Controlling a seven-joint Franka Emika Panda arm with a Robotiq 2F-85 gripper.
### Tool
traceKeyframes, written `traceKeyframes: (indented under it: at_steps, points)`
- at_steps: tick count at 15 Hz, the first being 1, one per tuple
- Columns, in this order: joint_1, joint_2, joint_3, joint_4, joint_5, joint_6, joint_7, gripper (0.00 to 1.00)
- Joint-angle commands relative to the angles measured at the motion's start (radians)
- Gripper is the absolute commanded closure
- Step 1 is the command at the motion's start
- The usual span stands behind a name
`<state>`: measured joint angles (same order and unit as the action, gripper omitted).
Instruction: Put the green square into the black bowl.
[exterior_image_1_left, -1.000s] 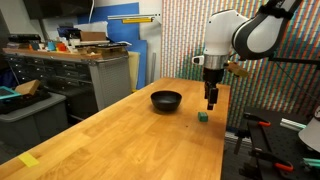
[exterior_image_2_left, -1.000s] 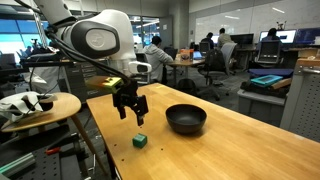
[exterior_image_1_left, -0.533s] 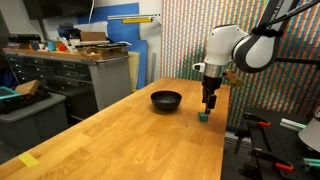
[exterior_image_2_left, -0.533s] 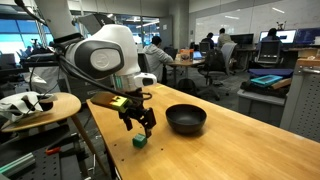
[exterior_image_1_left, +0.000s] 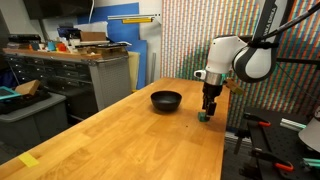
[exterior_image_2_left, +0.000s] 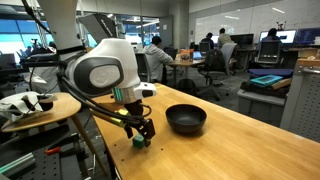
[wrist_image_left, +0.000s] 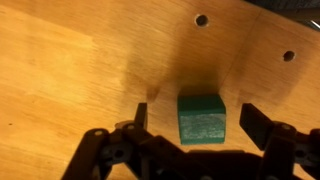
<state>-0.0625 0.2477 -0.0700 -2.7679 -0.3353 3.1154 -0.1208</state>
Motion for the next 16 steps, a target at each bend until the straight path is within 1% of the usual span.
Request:
traceKeyframes:
  at_steps: [1,3,4,5,6,7,9,10,11,14,16]
  points:
    - [-0.019,0.022,-0.001,0.0,-0.033,0.064,0.006,0.31]
    - [-0.018,0.027,0.0,0.0,-0.034,0.08,0.007,0.47]
    - [-0.015,0.028,-0.003,0.0,-0.036,0.086,0.007,0.57]
    - [-0.012,0.03,-0.006,0.0,-0.038,0.094,0.008,0.63]
    - [-0.008,0.029,-0.011,0.001,-0.041,0.096,0.008,0.72]
    - [-0.005,0.028,-0.015,0.001,-0.045,0.098,0.009,0.78]
    - [-0.005,0.02,-0.017,0.001,-0.05,0.087,0.013,0.79]
    - [-0.026,0.017,0.006,0.002,-0.044,0.074,0.016,0.79]
    - [-0.029,0.012,0.009,0.002,-0.041,0.067,0.019,0.79]
    - [-0.071,-0.016,0.061,0.005,-0.022,0.031,0.029,0.79]
    - [-0.082,-0.038,0.081,0.01,-0.016,0.013,0.033,0.79]
